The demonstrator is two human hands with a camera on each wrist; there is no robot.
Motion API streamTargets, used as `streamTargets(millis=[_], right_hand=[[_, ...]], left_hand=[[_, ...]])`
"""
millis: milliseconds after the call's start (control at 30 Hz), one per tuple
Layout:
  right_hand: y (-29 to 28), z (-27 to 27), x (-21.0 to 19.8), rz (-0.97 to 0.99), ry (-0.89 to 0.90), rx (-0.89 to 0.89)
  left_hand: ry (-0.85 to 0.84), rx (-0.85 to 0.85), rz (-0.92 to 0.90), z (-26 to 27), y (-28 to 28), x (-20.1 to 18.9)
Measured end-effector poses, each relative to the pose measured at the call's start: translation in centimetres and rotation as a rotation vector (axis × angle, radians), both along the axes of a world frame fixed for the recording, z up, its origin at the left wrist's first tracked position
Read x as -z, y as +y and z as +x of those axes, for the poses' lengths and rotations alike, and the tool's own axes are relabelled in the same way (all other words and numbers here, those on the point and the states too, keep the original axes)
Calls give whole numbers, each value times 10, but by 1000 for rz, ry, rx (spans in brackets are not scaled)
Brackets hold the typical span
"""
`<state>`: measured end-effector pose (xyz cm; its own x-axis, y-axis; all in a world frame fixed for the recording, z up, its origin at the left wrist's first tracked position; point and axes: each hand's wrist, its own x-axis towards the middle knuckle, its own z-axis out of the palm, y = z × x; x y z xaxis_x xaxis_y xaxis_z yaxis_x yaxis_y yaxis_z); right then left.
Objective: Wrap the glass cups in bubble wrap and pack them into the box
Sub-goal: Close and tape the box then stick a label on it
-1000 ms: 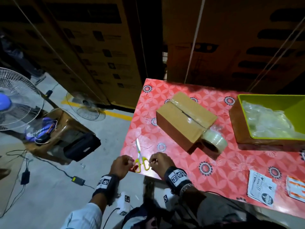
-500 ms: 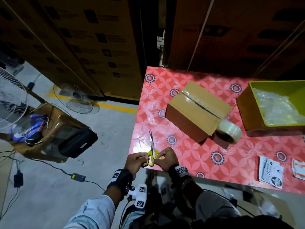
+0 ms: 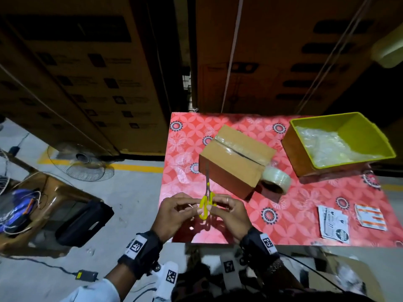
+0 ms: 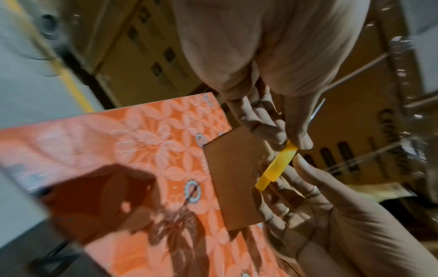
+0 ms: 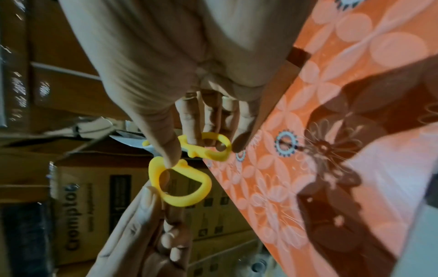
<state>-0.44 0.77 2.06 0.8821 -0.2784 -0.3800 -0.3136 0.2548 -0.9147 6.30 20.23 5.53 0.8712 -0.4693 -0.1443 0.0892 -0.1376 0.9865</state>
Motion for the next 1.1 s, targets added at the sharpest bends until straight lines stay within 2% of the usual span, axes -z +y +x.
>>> streamTargets(millis=[133,233,367,500,567,667,767,867,967,1100], right_hand=[[-37,-13,-27,-32,-127,72],[-73,-26,-27,112,-85,192],[-114,-49,-22,253,-38,299],[-136,-71,-20,408,-36,357],[-146,-80,-18,450,-38,365],[-159,-88,-20,514,-27,307],[-173,-91,-21,521,-27,237],[-193,-92,-20,422,-55,294],[-220,-86,-22,337,-86,384],[-246,-71,-24,267,-10,351]], left_hand=[[-140,142,9,0,-46,-23],[-171,122,5,-3,-81,-34],[-49,16,92,-3,-112,-12],[157,116,205,-21,-146,27],[260,177,176,-36,-172,45],[283,219,110,-50,-215,61],[399,-3,-44,-51,-252,73],[572,-243,-171,-52,-281,79],[577,-422,-226,-55,-306,75],[548,-661,-182,-54,-336,67]])
